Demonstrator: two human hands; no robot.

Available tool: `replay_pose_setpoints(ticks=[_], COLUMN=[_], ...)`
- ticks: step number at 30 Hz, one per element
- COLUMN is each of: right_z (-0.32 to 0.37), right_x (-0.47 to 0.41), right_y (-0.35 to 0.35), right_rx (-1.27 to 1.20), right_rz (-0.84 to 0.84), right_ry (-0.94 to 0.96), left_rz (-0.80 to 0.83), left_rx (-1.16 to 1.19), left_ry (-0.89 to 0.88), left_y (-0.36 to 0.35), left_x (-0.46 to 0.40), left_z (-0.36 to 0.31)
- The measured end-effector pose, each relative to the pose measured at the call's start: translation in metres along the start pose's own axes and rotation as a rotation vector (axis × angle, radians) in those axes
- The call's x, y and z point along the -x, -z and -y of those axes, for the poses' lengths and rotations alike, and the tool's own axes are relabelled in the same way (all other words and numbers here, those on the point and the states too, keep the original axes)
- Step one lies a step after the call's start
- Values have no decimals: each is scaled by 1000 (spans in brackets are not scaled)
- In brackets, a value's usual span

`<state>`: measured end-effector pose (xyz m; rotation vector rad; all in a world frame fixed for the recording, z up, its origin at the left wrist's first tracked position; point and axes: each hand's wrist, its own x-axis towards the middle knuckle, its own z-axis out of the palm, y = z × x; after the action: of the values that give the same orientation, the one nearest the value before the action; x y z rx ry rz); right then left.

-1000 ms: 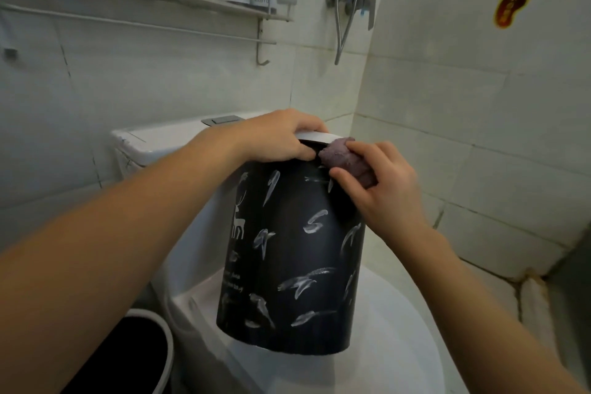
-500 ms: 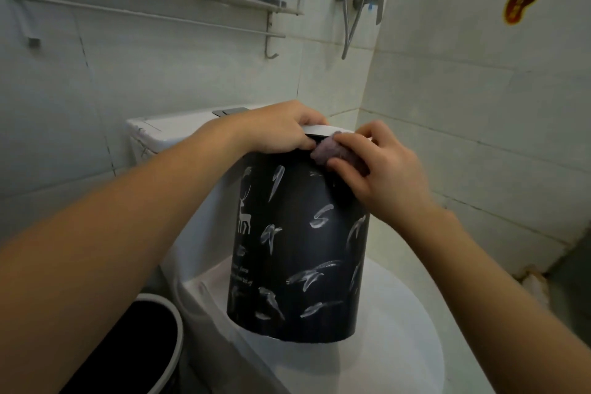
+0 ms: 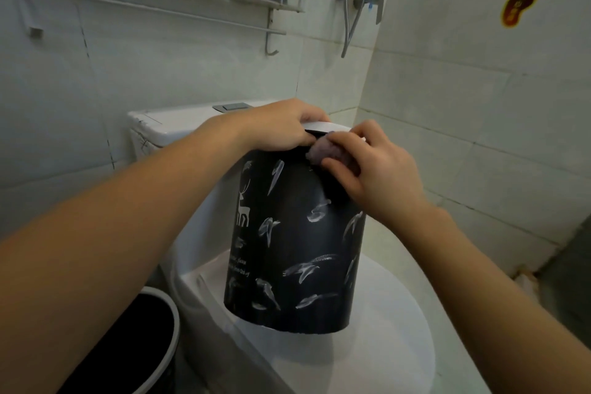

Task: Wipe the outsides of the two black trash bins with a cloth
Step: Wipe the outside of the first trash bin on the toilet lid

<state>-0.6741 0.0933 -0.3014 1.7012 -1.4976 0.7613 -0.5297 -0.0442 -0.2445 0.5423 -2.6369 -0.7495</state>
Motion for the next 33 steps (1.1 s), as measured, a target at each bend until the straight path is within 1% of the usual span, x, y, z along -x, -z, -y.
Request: replay_pose_setpoints(ticks=[3, 6, 8, 10, 13, 15, 16, 18, 22, 24, 26, 29, 30, 33], right_z=[5, 16, 16, 10, -2, -9, -10, -8, -1, -2, -5, -7, -7, 0], right_x=[7, 31, 40, 36, 20, 13, 13, 21, 47, 48, 39, 23, 20, 28], right_y=[-2, -3, -4, -5, -5, -5, -6, -7, -5, -3, -4, -5, -6, -5], right_rx=[-30, -87, -97, -90, -50, -54, -63, -100, -192, -193, -178, -160, -156, -170], right_rz=[38, 125, 161, 123, 1, -25, -21, 2, 111, 126, 88, 10, -1, 31], right_ry=[48, 184, 233, 184, -2, -109, -125, -104, 34, 61, 7, -161, -187, -140], left_rz=[-5, -5, 0, 2, -8, -9, -10, -16, -8, -8, -18, -22, -21, -28], left_rx=[-4, 7, 6, 9, -4, -15, -18, -20, 11, 19, 28, 17, 10, 21], left_ry=[4, 27, 32, 32, 28, 32, 36, 40, 54, 57, 51, 43, 43, 38], left_y=[0, 1, 1, 1, 1, 0, 0, 0, 1, 1, 0, -1, 0, 1], left_x=[0, 0, 0, 0, 1, 2, 3, 3, 4, 4, 4, 5, 6, 7], left_z=[3, 5, 5, 5, 4, 2, 2, 2, 3, 4, 3, 2, 2, 4])
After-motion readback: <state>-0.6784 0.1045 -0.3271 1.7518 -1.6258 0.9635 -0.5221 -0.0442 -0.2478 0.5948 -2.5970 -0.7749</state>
